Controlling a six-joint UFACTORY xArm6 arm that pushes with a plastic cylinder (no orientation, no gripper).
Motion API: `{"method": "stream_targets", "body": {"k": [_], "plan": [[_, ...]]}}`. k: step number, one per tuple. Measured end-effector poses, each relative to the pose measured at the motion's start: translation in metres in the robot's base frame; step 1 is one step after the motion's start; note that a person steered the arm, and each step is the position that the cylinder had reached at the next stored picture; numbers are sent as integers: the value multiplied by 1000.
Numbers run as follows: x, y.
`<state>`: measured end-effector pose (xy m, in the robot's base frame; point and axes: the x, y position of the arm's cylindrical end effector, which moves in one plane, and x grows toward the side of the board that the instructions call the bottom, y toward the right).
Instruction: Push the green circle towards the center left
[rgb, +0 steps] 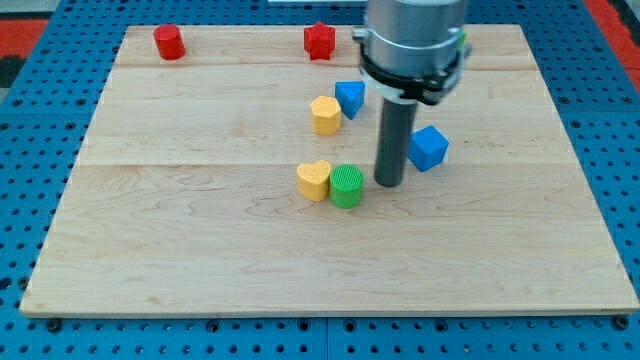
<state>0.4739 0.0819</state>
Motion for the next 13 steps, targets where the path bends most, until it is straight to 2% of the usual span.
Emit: {"method": "stream_targets", "body": {"k": [2,4,7,11,13], "plan": [[34,-87],[-10,-95],[-53,-106],[-70,-114],[-69,-90]]}}
